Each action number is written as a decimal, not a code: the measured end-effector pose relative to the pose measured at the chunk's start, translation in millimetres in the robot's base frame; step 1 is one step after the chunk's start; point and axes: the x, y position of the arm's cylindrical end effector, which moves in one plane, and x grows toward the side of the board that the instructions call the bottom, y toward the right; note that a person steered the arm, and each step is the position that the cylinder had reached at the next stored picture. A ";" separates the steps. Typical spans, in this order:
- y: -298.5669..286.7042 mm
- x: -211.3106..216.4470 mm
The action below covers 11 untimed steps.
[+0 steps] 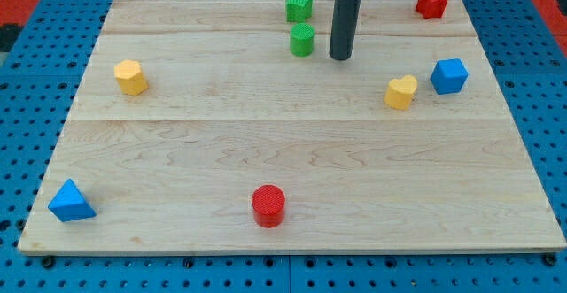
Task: Move the green circle horizontally left side of the yellow heart
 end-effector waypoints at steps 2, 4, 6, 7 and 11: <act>-33.5 -43.0; -87.9 -33.3; -75.7 3.9; -73.7 29.1; -33.3 37.0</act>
